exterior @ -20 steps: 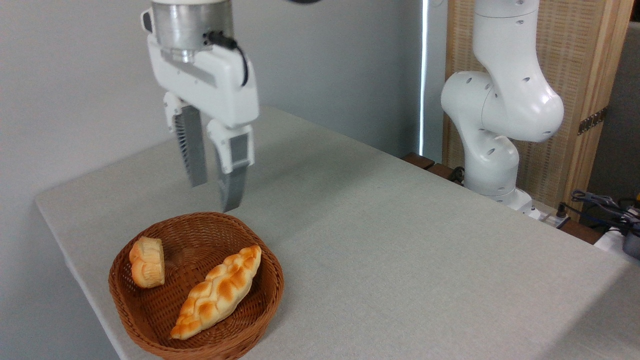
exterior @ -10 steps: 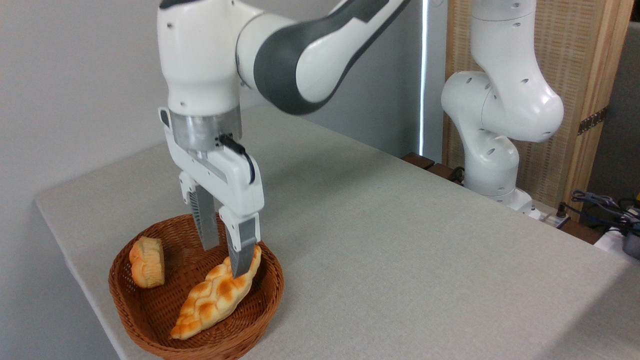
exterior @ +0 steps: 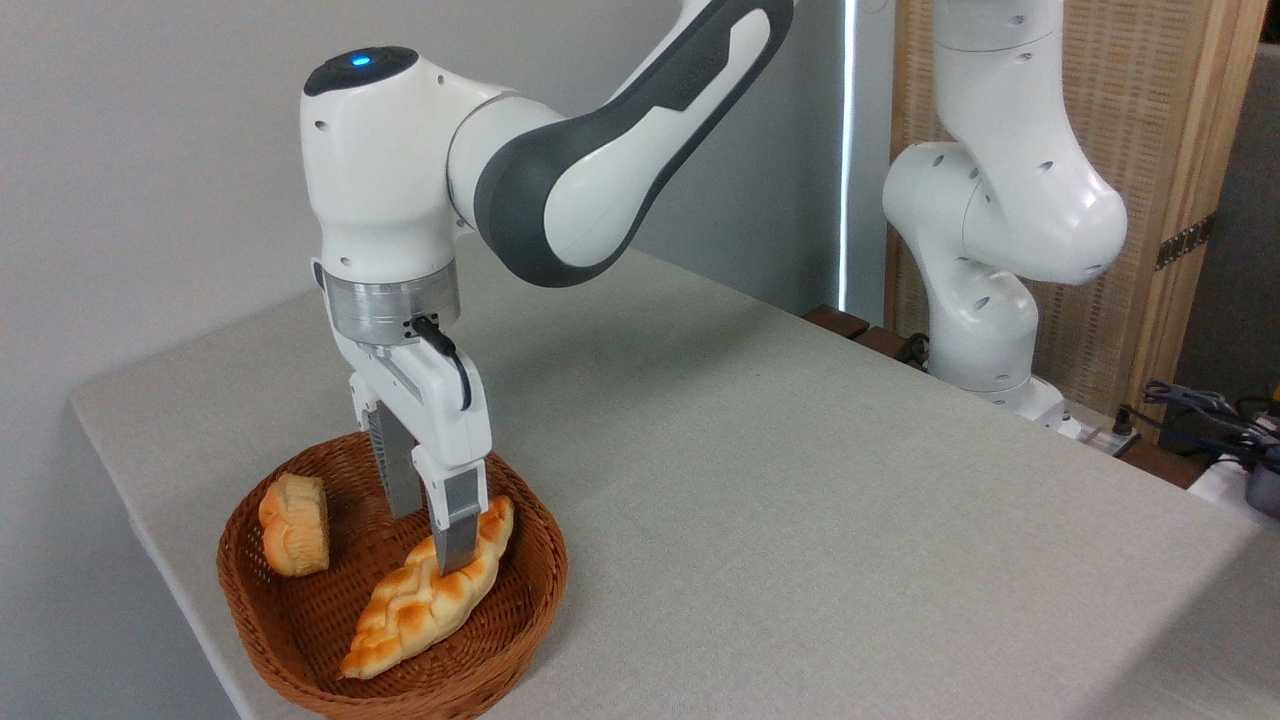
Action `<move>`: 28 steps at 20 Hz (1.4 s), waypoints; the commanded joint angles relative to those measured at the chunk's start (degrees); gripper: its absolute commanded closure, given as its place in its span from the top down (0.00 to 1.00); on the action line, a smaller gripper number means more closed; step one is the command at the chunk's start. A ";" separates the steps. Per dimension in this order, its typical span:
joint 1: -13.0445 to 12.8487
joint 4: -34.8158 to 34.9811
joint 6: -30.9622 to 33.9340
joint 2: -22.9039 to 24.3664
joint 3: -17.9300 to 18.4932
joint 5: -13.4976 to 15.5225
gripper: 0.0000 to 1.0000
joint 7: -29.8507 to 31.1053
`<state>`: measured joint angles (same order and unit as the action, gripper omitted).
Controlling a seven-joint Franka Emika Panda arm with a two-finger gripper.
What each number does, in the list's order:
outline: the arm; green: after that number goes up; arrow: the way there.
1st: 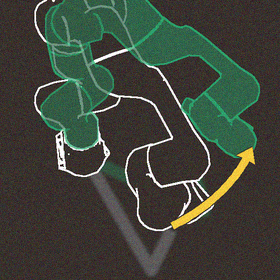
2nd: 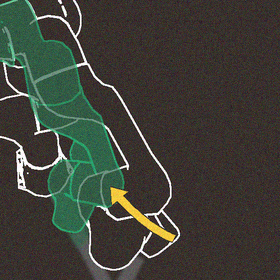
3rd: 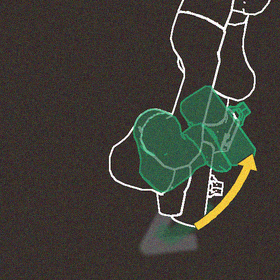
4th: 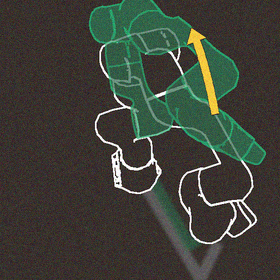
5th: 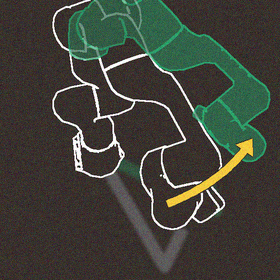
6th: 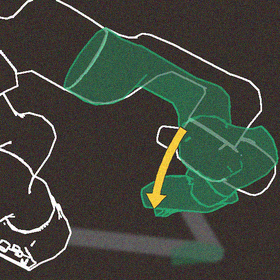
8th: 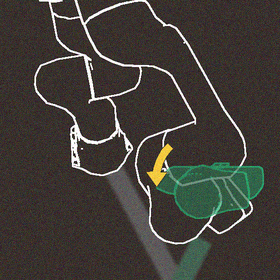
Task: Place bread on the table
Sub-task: 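Lower the open gripper onto the braided bread loaf in the basket, then close the gripper on the braided loaf's end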
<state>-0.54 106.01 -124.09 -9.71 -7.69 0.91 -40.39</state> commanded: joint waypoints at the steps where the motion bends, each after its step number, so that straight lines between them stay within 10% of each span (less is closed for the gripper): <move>1: 0.28 0.16 -2.39 0.04 0.13 -3.72 1.00 -0.92; 14: 0.37 1.13 -2.39 -1.01 0.13 -7.77 1.00 -2.86; 21: 0.28 1.13 -2.12 -0.84 -0.22 -7.77 0.09 -3.82; 28: 0.28 1.13 -2.12 -0.84 -0.22 -7.77 0.08 -4.26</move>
<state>-0.33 106.73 -125.40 -10.75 -7.81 -5.94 -44.04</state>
